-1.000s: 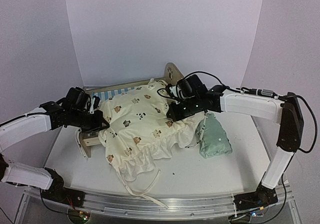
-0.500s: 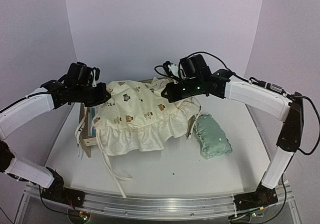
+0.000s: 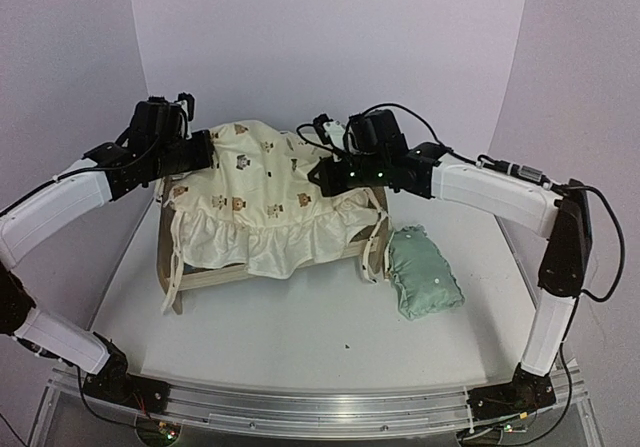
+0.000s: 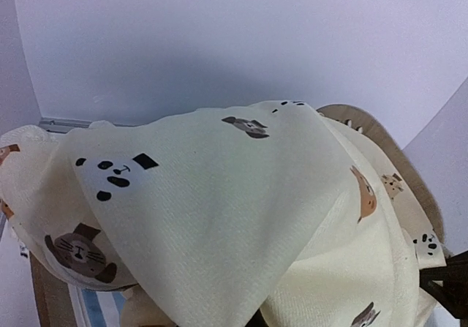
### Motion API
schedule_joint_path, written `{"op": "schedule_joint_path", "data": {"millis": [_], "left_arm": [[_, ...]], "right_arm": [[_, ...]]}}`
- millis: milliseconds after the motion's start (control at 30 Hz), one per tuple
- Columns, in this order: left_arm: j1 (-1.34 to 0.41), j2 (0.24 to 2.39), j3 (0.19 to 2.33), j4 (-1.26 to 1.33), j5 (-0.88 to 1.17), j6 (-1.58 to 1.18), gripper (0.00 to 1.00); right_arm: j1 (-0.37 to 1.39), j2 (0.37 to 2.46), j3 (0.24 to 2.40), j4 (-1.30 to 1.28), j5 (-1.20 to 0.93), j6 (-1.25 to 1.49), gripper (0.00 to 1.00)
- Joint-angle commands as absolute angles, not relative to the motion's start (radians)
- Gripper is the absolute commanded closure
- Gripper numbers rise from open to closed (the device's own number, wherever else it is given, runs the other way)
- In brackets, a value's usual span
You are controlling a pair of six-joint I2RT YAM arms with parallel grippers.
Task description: Set up the pet bed
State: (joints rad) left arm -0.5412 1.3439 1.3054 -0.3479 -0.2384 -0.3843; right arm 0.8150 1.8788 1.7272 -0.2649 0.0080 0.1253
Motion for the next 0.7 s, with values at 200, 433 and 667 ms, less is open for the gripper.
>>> {"op": "schedule_joint_path", "data": {"millis": [200,433,667], "left_arm": [[-0.431,1.541,1.216,-0.283,-0.328,-0.348,1.0],[-0.428,1.584,1.359,-0.275,-0.321,-0.271,1.0],[-0.415,1.591,1.408,-0.325,-0.383,-0.245,1.0]], "right_arm": [[0.826,2.096,1.723,-0.114,0.077,0.033,1.0],[0.827,2.087,1.771,-0.098,0.075,0.043,1.0],[0.827,2.058,1.737,-0.057,0.039,0.095,1.0]]}}
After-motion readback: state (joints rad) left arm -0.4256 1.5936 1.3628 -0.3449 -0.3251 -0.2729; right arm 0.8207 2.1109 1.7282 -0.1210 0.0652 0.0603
